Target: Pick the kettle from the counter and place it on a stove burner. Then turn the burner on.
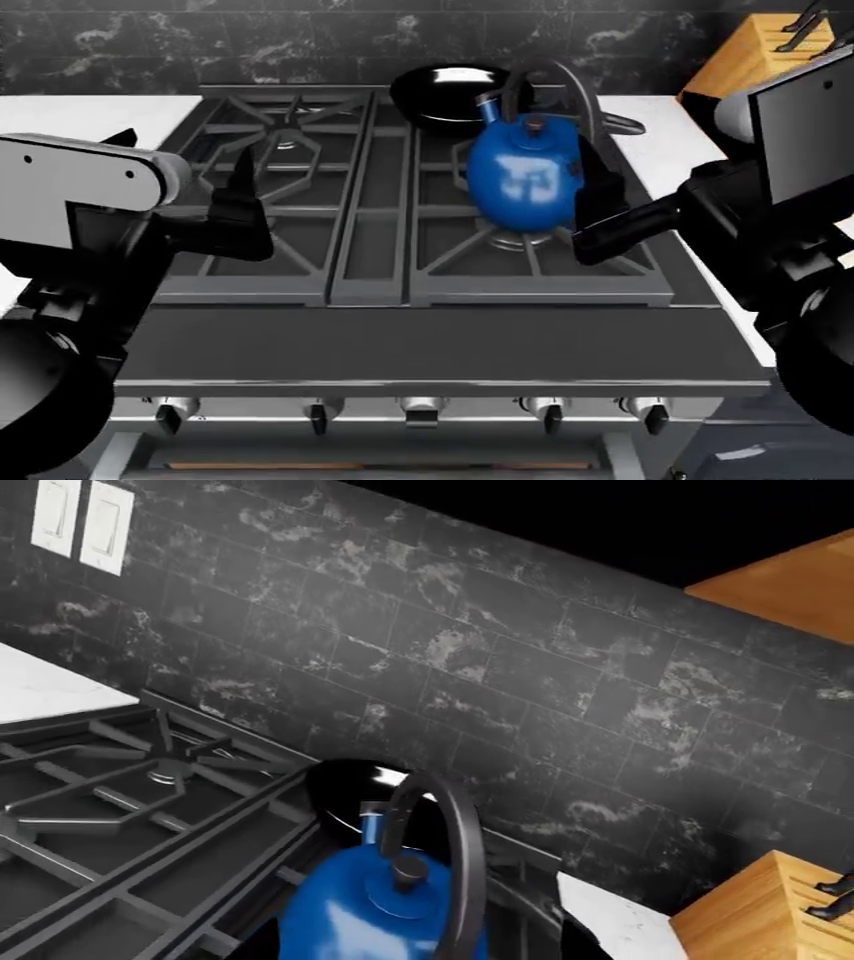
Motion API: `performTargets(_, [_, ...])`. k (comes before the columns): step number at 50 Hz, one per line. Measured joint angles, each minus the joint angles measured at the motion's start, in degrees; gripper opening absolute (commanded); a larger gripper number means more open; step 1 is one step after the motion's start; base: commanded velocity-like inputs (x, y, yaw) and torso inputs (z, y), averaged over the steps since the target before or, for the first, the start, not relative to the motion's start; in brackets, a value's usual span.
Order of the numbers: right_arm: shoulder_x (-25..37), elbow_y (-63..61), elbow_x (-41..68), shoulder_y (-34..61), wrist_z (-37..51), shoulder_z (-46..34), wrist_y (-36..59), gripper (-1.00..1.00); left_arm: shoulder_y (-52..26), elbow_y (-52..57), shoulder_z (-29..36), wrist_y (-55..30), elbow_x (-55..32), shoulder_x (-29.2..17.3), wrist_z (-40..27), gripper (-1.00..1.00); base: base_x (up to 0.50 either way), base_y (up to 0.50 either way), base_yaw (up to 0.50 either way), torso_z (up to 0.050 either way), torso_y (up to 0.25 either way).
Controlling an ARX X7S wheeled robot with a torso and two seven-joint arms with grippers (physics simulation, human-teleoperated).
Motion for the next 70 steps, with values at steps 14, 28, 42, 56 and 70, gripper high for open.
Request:
performTargets(14, [2.7,-6.0,5.3,-5.5,5.5,4.8,-1.4,1.00,3.6,1.6,-2.1,2.1,-0.1,-0.7,-0.4,1.00,-0.12,0.00,0.00,0.000,0.000])
performTargets(28, [4.7,-10.1,8.4,-10.5,8.9,8.7,-3.5,1.00,6.4,3.3,-4.3,3.6,-0.8,-1.5,-0.8,1.00,-0.12,0.00,0.00,0.000,0.000])
performTargets(42, [5.6,-12.0,8.4,-14.5,9.8,11.0,-5.5,1.00,7.5,3.2,-5.1,4.5,-0.9,-1.7,-0.8,1.00,-0.12,0.00,0.00,0.000,0.000])
performTargets(56, [5.5,-12.4,6.6,-17.1,9.0,11.6,-7.1,1.00,8.5,2.5,-5.3,5.6,-0.1,-1.3,-0.6,1.00,-0.11,0.00,0.00,0.000,0.000])
performTargets(70, [5.4,-12.6,4.9,-19.5,8.0,12.4,-8.7,1.00,8.9,2.0,-5.0,6.3,0.4,-1.1,-0.3,1.00,-0.04,0.00,0.00,0.000,0.000])
